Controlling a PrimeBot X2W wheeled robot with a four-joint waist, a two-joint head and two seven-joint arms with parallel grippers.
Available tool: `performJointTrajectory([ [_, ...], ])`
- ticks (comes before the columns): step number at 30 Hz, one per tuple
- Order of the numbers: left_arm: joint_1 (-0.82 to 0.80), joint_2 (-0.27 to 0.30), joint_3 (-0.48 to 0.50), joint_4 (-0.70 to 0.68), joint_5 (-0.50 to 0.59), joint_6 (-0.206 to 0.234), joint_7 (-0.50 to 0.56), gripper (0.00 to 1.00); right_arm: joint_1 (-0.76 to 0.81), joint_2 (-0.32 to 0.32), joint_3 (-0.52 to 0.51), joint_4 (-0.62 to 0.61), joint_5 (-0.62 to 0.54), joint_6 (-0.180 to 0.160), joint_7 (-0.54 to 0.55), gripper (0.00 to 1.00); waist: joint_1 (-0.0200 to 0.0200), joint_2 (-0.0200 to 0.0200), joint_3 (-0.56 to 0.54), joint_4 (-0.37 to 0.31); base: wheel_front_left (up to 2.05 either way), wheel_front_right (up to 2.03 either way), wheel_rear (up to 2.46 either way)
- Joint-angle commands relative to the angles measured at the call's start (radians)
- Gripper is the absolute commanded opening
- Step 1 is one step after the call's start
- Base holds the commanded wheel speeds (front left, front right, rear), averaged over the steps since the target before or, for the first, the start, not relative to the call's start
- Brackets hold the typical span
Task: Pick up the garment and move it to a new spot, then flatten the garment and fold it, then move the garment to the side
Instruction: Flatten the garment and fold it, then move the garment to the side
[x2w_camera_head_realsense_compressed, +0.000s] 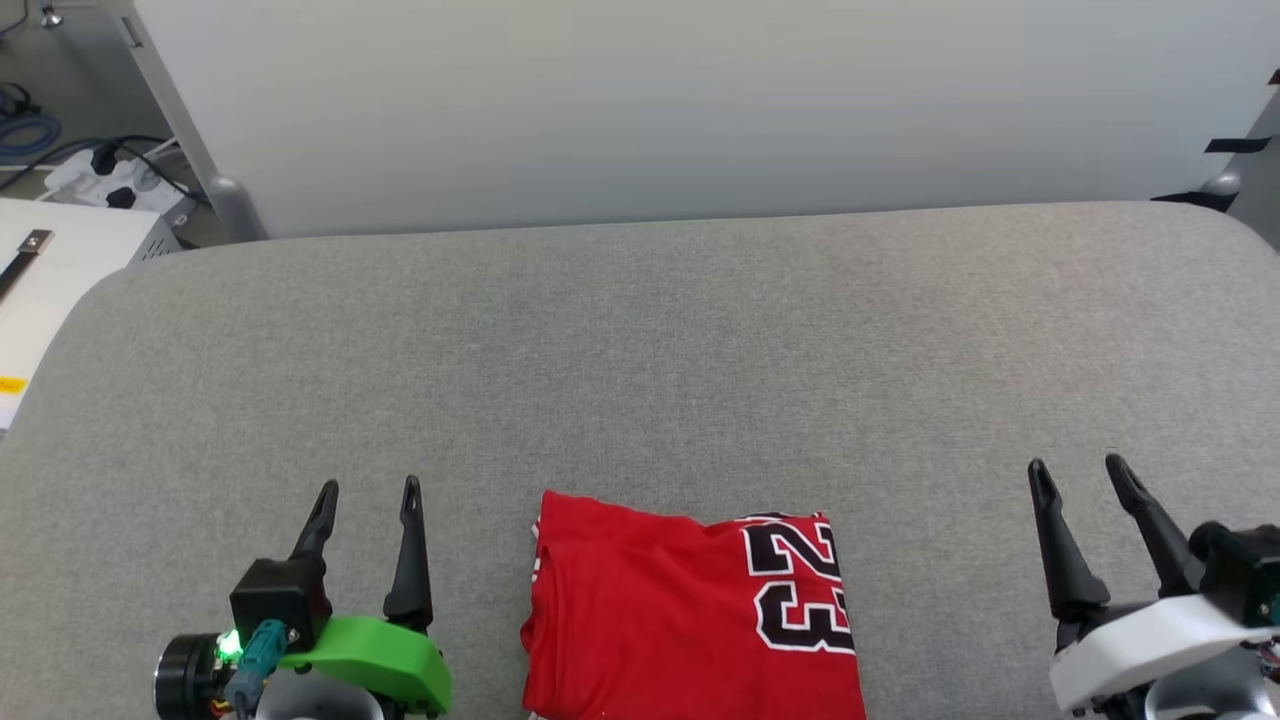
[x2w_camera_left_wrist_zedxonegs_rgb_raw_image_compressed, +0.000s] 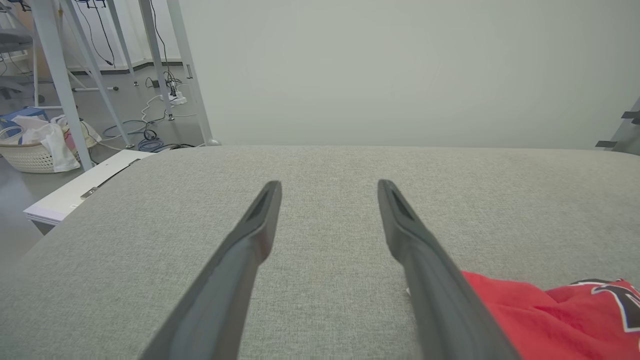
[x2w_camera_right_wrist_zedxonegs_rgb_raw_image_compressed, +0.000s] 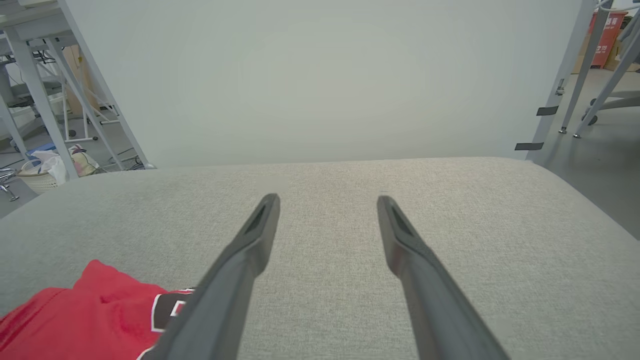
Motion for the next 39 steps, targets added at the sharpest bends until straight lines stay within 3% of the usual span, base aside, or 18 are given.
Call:
performJointTrajectory([
  [1, 0.017, -0.003, 0.005, 0.004, -0.007, 0.007, -0.010, 1.00, 0.019, 0.003, -0.002, -0.017, -0.011, 0.000, 0.005, 1.00, 0.0000, 0.0000, -0.014, -0.010, 0.00, 0.00, 0.00],
  [19, 0.011, -0.016, 0.030, -0.001, 0.006, 0.003, -0.014, 1.00, 0.042, 0.008, -0.046, -0.044, 0.015, 0.000, 0.125, 1.00, 0.0000, 0.0000, 0.004, 0.005, 0.00, 0.00, 0.00],
  [26, -0.024, -0.035, 0.050, -0.028, 0.029, 0.001, -0.014, 1.00, 0.037, -0.059, -0.102, 0.083, 0.215, 0.000, 0.360, 1.00, 0.0000, 0.0000, 0.062, 0.054, 0.00, 0.00, 0.00],
  [31, -0.056, -0.063, 0.058, -0.049, 0.056, -0.012, -0.014, 1.00, 0.011, -0.130, -0.036, 0.136, 0.368, 0.000, 0.536, 1.00, 0.0000, 0.0000, 0.118, 0.103, 0.00, 0.00, 0.00],
  [39, -0.091, -0.123, 0.072, -0.054, 0.094, -0.042, -0.014, 1.00, -0.055, -0.132, 0.115, 0.148, 0.560, 0.000, 0.658, 1.00, 0.0000, 0.0000, 0.197, 0.168, 0.00, 0.00, 0.00],
])
